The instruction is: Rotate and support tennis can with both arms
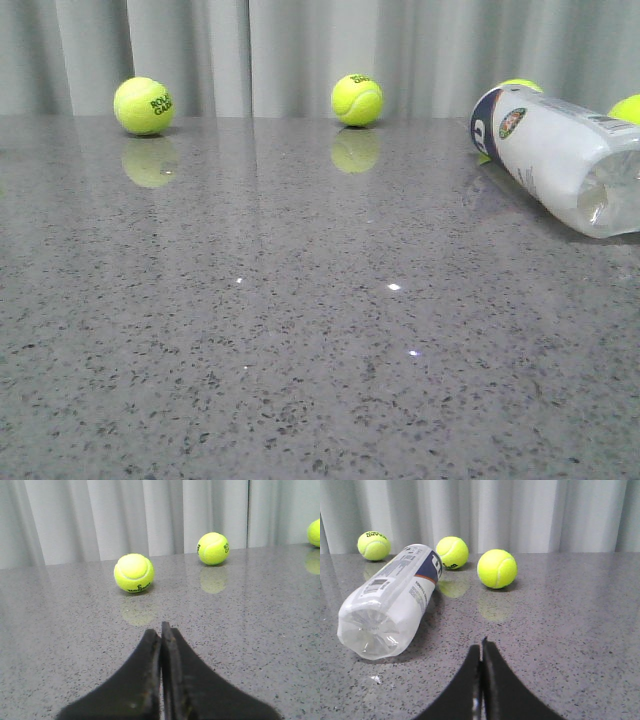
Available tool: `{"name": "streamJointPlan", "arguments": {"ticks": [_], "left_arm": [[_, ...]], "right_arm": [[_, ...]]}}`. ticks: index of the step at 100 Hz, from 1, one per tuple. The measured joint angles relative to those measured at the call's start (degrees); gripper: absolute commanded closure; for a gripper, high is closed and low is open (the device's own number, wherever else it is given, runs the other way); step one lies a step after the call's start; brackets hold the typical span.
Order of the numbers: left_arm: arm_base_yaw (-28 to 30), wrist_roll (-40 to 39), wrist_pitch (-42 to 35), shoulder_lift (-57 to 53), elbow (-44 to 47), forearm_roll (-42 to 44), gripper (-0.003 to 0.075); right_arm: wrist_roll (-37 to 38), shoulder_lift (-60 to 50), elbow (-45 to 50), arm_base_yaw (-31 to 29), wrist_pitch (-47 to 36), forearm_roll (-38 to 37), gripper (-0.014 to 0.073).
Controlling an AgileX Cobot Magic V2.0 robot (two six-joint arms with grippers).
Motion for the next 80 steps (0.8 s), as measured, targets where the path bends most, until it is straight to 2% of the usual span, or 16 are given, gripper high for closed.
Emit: {"name": "streamJointPlan", "arguments": {"ticks": [67, 80], "left_arm": [[0.0, 0.0, 0.0, 0.0, 0.0, 0.0, 0.0739], [0.0, 0.0, 0.0, 0.0, 0.0, 0.0, 0.0739]], "right_arm": [[0.0, 0.0, 0.0, 0.0, 0.1, 0.0, 0.0655], [0.0, 0.0, -0.5, 0.0, 2.5, 0.0, 0.0655]]}}
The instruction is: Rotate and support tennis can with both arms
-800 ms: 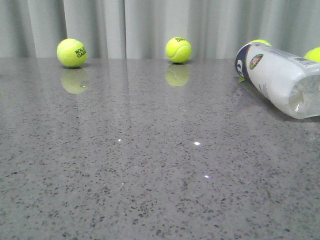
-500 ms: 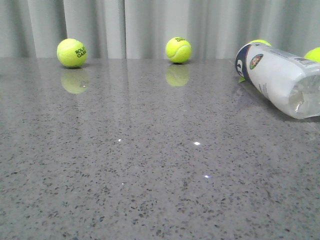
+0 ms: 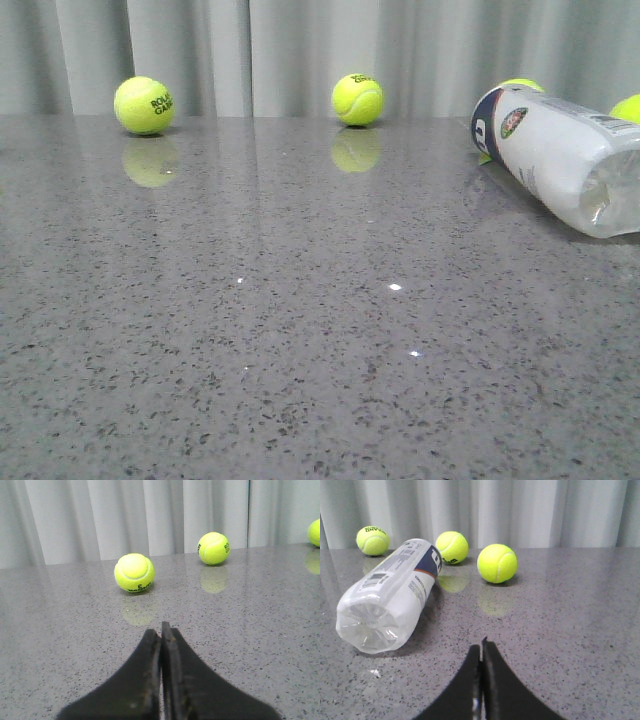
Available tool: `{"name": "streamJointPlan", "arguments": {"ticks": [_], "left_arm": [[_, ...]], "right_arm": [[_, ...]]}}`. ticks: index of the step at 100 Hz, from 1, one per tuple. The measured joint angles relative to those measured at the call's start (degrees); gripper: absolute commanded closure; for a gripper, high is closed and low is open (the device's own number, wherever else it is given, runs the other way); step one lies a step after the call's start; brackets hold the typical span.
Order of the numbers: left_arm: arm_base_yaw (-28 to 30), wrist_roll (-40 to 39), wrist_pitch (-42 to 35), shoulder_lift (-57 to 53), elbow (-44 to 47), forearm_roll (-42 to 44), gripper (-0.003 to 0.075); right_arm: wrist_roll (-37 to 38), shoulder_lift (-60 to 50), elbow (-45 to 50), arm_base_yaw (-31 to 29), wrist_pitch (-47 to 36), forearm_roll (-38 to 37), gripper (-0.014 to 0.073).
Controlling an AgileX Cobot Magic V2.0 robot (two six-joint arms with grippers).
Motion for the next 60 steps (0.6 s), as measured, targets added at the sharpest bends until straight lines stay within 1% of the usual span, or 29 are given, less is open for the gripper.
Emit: {"name": "streamJointPlan", "arguments": {"ticks": [14, 24, 39, 52, 60], "left_arm": [[0.0, 0.0, 0.0, 0.0, 0.0, 0.0, 0.0739], [0.0, 0.0, 0.0, 0.0, 0.0, 0.0, 0.0739], [0.0, 0.0, 0.0, 0.0, 0.0, 0.0, 0.0739], [0.0, 0.0, 0.0, 0.0, 0.0, 0.0, 0.0739], [0.0, 0.0, 0.0, 0.0, 0.0, 0.0, 0.0739]], "right_arm": [[0.0, 0.4, -5.3, 0.0, 5.1, 0.0, 0.0655], [0.0, 3.6, -11.4, 0.0, 9.8, 0.0, 0.0655], [0.0, 12.5, -20.0, 0.0, 19.9, 0.0, 0.0655], [0.0, 21.4, -26.4, 0.0, 25.8, 0.0, 0.0653], [0.0, 27.5, -29.5, 0.0, 28.7, 0.3, 0.0629]]}}
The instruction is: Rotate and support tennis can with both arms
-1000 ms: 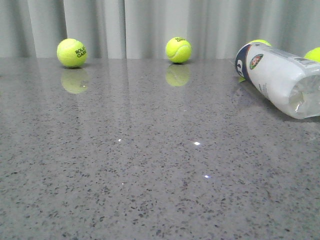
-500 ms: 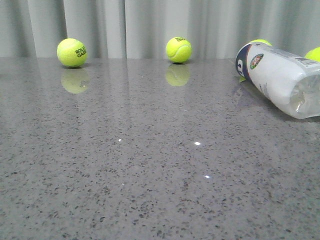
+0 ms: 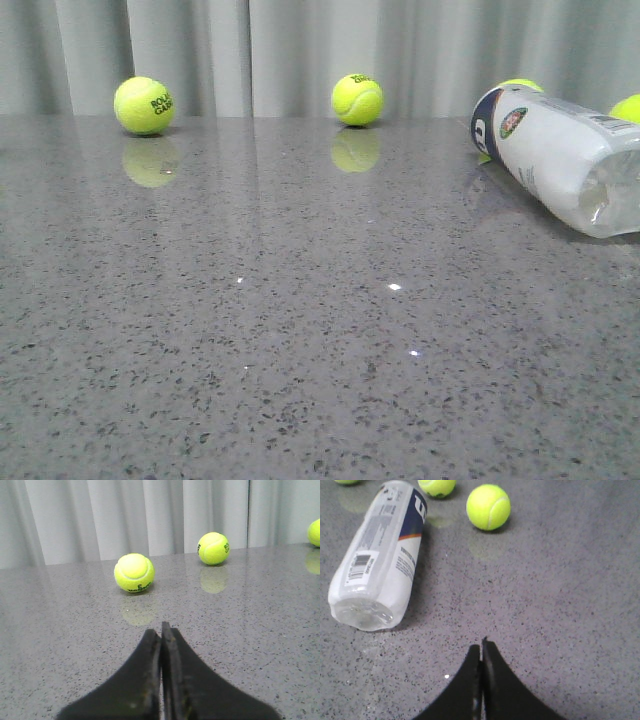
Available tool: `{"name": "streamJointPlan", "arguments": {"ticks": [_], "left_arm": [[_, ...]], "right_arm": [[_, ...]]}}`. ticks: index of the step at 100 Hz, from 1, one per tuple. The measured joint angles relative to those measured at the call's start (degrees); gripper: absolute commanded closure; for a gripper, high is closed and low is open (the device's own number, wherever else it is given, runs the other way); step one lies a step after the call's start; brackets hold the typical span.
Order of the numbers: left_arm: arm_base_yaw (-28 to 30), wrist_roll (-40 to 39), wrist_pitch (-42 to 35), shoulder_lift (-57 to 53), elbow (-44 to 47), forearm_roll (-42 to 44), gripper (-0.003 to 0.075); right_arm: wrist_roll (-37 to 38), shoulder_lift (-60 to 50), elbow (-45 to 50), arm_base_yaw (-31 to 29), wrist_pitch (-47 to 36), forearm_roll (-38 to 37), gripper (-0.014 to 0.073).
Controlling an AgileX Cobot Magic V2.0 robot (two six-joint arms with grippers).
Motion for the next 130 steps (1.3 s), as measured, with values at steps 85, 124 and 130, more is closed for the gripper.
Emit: {"name": "streamJointPlan", "arguments": {"ticks": [85, 124, 130], "left_arm": [[0.0, 0.0, 0.0, 0.0, 0.0, 0.0, 0.0739], [0.0, 0.0, 0.0, 0.0, 0.0, 0.0, 0.0739], [0.0, 0.0, 0.0, 0.0, 0.0, 0.0, 0.0739]], "right_arm": [[-3.8, 46.1, -41.7, 5.5, 24.5, 15.1, -0.0038], [-3.9, 67.5, -53.8, 6.5, 25.6, 18.7, -0.0038], [-3.9, 70.0, -54.8, 6.5, 25.6, 19.0, -0.0038]]}}
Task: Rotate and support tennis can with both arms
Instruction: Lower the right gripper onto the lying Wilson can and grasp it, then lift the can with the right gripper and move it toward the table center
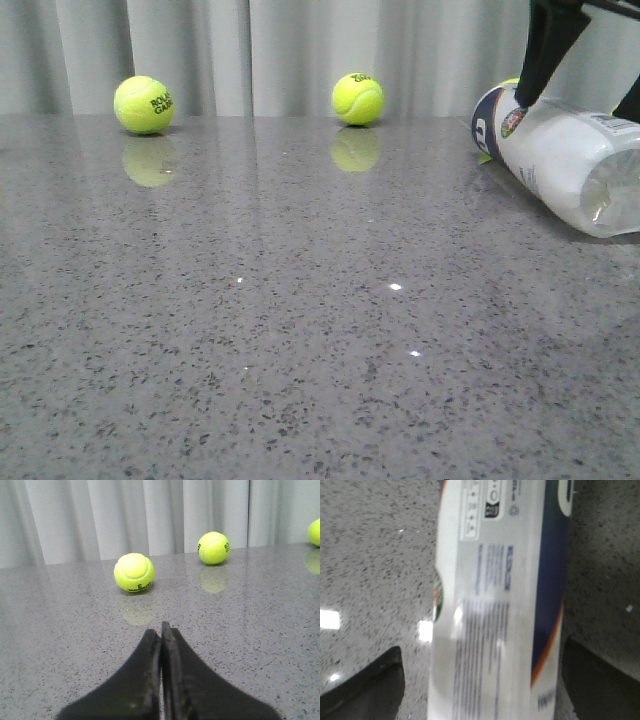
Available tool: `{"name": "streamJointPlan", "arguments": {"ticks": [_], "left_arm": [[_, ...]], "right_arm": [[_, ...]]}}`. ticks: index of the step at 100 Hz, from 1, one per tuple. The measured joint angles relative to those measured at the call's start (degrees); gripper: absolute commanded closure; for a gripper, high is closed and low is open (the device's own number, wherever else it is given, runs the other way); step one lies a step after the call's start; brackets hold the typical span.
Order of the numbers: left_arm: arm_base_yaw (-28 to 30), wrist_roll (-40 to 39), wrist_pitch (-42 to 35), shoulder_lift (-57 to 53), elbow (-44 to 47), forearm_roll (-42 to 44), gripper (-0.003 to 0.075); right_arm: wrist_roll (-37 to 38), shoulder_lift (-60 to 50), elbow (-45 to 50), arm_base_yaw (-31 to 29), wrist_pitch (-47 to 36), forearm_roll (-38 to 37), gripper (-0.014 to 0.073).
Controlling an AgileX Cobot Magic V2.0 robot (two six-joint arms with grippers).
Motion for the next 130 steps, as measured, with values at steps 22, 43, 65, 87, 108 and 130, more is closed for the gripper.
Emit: {"name": "streamJointPlan", "arguments": {"ticks": [22, 43, 65, 87, 108, 130], "left_arm": [[0.0, 0.0, 0.0, 0.0, 0.0, 0.0, 0.0739], [0.0, 0.0, 0.0, 0.0, 0.0, 0.0, 0.0739], [0.0, 0.0, 0.0, 0.0, 0.0, 0.0, 0.0739], [0.0, 0.0, 0.0, 0.0, 0.0, 0.0, 0.0739], [0.0, 0.0, 0.0, 0.0, 0.0, 0.0, 0.0739], [0.0, 0.0, 0.0, 0.0, 0.0, 0.0, 0.0739]], "right_arm": [[0.0, 4.6, -1.1, 0.0, 0.0, 1.6, 0.0038], [0.0, 5.1, -1.3, 0.0, 0.3, 1.8, 0.0355], [-7.0, 5.3, -6.9, 1.4, 3.7, 1.7, 0.0367], [-26.6, 5.3, -16.0, 8.8, 5.4, -0.6, 0.0367], [-53.0, 5.9, -16.7, 17.4, 5.5, -2.5, 0.0367], [-65.6, 8.8, -16.7, 20.7, 5.5, -2.5, 0.0367]]}}
